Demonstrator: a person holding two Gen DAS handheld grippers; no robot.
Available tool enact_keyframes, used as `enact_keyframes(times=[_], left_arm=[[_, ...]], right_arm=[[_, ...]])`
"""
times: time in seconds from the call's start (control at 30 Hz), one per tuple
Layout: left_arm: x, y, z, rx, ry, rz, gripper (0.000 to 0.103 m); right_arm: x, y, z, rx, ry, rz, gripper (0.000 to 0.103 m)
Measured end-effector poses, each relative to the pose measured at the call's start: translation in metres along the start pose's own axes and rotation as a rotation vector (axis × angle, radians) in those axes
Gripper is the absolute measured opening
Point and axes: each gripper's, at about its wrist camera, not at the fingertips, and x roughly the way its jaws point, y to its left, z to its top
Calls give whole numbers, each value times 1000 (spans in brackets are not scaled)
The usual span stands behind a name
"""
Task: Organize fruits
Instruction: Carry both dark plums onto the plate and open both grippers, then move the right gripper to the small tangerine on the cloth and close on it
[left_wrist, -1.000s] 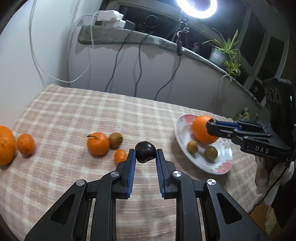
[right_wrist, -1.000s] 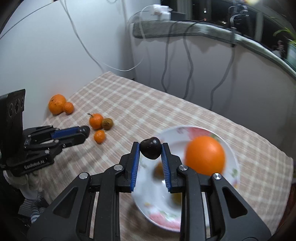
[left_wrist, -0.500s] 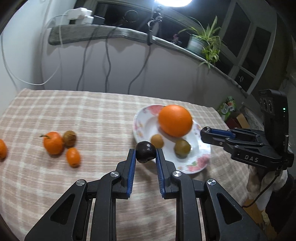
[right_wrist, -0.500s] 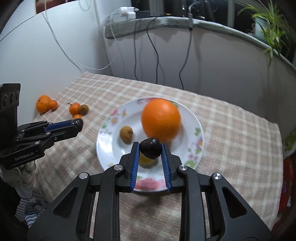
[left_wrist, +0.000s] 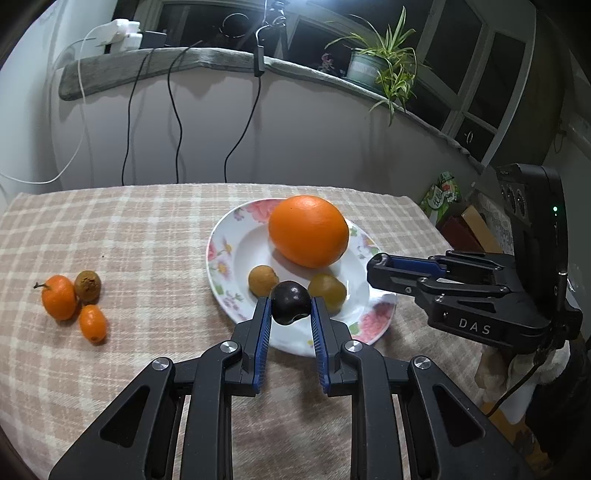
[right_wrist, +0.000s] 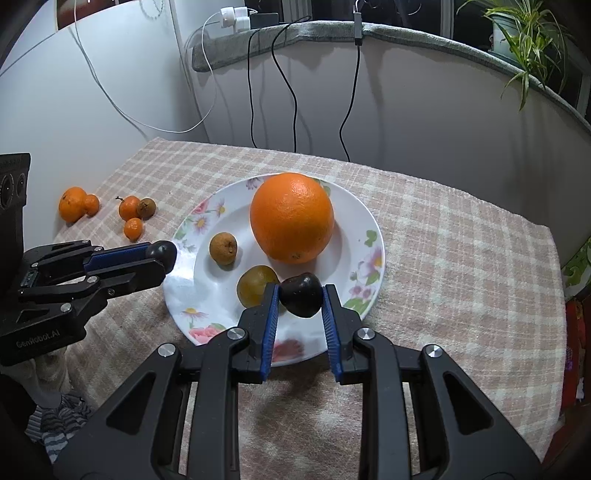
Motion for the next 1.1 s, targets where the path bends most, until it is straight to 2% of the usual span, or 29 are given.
enact_keyframes(times=[0.67, 0.7, 0.77, 0.8, 0.87, 0.9, 0.93, 1.03, 1.1], left_arm=[[8, -12, 1, 36, 16, 10, 22], [7, -12, 1, 38, 16, 12, 22], [7, -12, 1, 42, 16, 15, 28], [6, -13, 1, 42, 13, 15, 33], [5, -13, 1, 45, 8, 17, 38], [4, -13, 1, 46, 7, 18, 46], [4, -13, 1, 46, 4, 20, 56], [3, -15, 2, 56, 2, 22, 64], [2, -15, 2, 59, 1, 36, 71]], right_arm=[[1, -3, -2, 10, 2, -5, 26], [1, -4, -2, 11, -1, -9, 29], [-1, -4, -1, 14, -10, -15, 53], [-2, -4, -1, 15, -18, -20, 57], [-5, -4, -1, 16, -27, -25, 59], [-6, -5, 0, 18, -30, -28, 59], [-7, -5, 0, 20, -34, -38, 63], [-11, -7, 1, 27, -54, -70, 82], [-13, -8, 1, 31, -66, -82, 88]])
